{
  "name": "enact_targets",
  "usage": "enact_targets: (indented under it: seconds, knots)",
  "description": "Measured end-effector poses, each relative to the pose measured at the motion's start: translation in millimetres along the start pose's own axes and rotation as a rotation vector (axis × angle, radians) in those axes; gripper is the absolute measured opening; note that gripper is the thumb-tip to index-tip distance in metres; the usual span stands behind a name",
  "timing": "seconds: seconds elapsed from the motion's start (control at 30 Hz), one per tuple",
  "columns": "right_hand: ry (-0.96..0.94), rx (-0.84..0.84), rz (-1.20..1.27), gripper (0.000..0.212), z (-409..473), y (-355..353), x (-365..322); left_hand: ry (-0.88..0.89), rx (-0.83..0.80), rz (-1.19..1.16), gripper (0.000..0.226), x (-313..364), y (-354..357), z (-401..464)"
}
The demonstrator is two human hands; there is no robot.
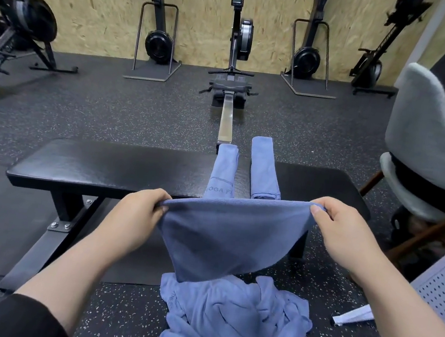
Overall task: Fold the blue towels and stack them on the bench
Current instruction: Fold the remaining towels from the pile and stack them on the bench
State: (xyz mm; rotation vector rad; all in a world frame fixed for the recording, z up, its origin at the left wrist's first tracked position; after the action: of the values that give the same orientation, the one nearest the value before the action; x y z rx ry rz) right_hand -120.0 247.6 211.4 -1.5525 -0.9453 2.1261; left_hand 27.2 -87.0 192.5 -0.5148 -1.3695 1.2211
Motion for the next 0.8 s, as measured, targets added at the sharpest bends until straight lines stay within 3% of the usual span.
enact_targets:
  seconds: [0.17,0.4,0.67,0.8]
  knots:
    - [0.042,0.041,0.045,0.024,-0.8,-5.5,5.2,-0.092,0.1,-0.201,0.018,-8.6,-17.8,2.1]
    - [0.137,0.092,0.42,0.022,1.8,-3.0,16.9,-0.208,0.123,-0.87,0.026,-8.1,-4.2,0.7]
    - [0.338,-0.073,0.603,0.024,5.0,34.5,25.1,-0.381,0.195,-0.982,0.025,-2.3,30.7,5.9]
    - [0.37,-0.168,0.679,0.023,3.4,57.8,8.1,-0.375,0.183,-0.97,0.031,19.9,49.3,8.7]
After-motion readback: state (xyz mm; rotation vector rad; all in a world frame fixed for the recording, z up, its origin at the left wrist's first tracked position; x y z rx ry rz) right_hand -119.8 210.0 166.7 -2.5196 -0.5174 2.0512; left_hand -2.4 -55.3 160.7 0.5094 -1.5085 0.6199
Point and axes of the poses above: each hand's wrist, its own z-axis towards the middle knuckle, its own y-axis out of the palm, x = y × z, the point moved 8 cm from there along z, towards the middle knuckle, and after that the axes turned 2 degrees about y, right-handed, at the moved point
